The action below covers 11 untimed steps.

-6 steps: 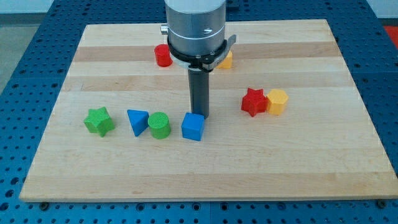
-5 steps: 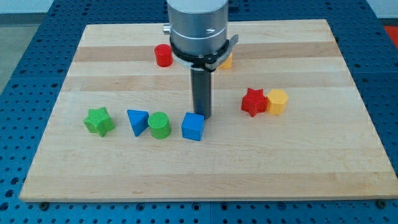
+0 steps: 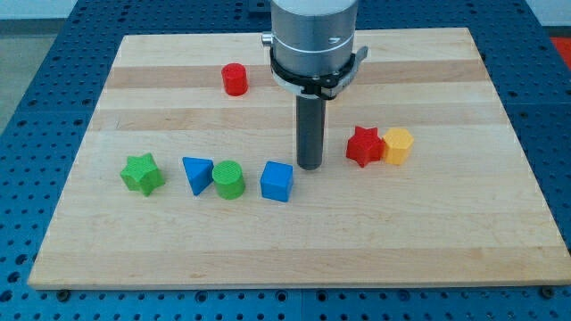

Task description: Move the red star to the right side of the yellow heart

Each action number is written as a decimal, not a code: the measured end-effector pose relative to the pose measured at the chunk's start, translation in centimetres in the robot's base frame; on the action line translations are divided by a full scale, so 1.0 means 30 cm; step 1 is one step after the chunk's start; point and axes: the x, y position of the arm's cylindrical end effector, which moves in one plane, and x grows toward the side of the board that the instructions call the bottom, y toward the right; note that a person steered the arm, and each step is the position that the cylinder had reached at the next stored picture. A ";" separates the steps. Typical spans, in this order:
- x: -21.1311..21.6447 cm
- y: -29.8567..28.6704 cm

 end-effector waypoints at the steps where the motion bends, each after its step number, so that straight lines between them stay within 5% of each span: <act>1: 0.049 0.087; 3: 0.027 0.295; 6: -0.234 0.309; 9: -0.134 0.115; 11: -0.153 0.223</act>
